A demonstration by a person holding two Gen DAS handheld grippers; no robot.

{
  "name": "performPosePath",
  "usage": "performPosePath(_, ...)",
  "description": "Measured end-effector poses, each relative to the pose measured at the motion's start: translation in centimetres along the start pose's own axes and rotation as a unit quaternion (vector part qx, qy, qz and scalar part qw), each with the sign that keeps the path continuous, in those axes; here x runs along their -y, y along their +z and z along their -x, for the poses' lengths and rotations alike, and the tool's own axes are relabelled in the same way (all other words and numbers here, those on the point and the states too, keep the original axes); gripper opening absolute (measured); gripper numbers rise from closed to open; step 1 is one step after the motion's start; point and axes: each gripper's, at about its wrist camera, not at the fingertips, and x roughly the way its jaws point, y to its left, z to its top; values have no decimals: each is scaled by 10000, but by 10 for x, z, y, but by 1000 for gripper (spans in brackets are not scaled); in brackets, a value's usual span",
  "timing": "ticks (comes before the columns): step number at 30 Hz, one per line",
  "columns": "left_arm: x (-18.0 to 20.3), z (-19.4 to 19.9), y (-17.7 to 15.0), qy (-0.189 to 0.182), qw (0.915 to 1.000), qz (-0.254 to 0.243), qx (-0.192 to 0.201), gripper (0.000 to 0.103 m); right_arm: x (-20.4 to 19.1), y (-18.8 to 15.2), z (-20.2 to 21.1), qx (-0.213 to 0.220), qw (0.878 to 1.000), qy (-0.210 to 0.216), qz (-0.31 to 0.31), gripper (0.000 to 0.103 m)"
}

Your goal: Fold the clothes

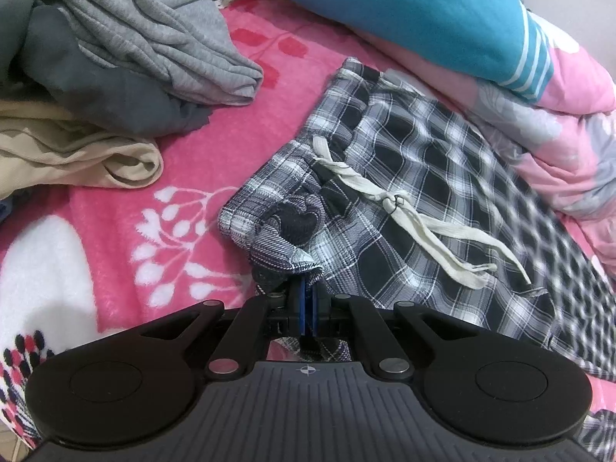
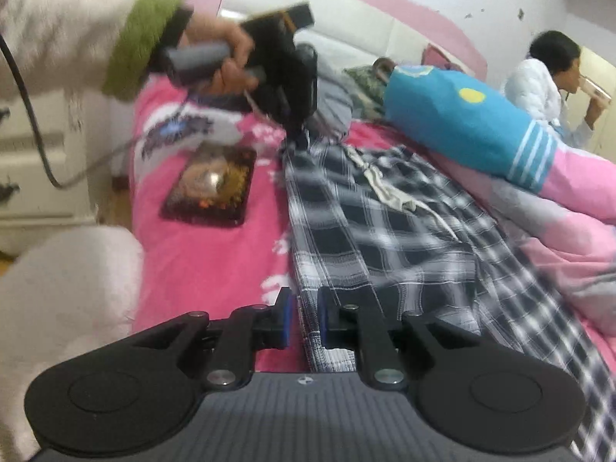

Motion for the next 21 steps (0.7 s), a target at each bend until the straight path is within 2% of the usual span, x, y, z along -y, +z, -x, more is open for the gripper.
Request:
performPosePath(3,-1,1,-1,-19,10000,14,5,1,5,-1,-13,-122,9999,-64,-59,9)
performPosePath(4,-3,2,-1,-40,10000,30,15,1,8,0,-14,-129,9998,-46,-140,1)
performPosePath(8,-8,11,-1,-167,9998,117,77,1,19,7,3,125,9981,210,-567,1)
performPosePath(12,-13,21,-4,-237,9995,143,139,1,29,12,17,228,9907,725,-1126,1)
performPosePath(17,-20,24,-11,-189,9997,146,57,1,35,8,5,15,9762,1355,-1696,1)
performPosePath(21,-27,24,-15,-248,9996,168,-19,2,33,1,-4,-219,9729,1435,-1801,1)
